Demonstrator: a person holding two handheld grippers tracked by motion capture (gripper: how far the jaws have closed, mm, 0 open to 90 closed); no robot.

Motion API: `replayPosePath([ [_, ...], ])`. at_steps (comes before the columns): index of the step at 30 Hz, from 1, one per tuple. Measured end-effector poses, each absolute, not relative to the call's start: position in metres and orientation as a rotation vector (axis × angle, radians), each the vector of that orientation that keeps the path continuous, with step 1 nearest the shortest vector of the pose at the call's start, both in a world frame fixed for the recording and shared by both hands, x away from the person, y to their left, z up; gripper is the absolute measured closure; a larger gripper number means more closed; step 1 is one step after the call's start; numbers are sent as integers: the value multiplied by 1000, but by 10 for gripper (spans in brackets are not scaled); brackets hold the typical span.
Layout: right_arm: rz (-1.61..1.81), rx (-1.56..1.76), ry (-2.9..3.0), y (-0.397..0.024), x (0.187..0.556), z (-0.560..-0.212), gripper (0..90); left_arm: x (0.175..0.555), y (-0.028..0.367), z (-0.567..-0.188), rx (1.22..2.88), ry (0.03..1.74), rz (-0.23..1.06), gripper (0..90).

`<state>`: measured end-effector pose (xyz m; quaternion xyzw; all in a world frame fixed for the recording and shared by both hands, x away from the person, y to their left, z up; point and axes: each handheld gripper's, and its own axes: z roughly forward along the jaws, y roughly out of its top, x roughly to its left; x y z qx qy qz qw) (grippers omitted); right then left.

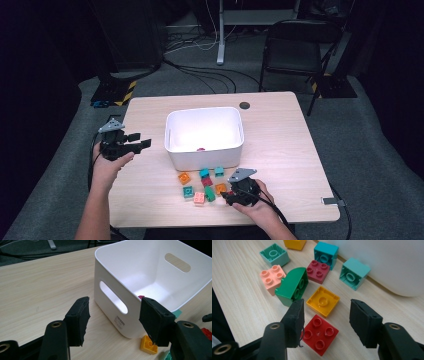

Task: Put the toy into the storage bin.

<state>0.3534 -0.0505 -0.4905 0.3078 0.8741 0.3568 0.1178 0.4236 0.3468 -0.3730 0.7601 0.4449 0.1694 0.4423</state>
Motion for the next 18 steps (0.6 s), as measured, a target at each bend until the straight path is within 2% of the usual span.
replayPosePath([
  [8,975,899,2597,-50,352,-500,435,426,347,-374,1885,1105,417,408],
  [18,943,956,2618,-64,359,-503,567,426,348,-374,1887,1107,414,408],
])
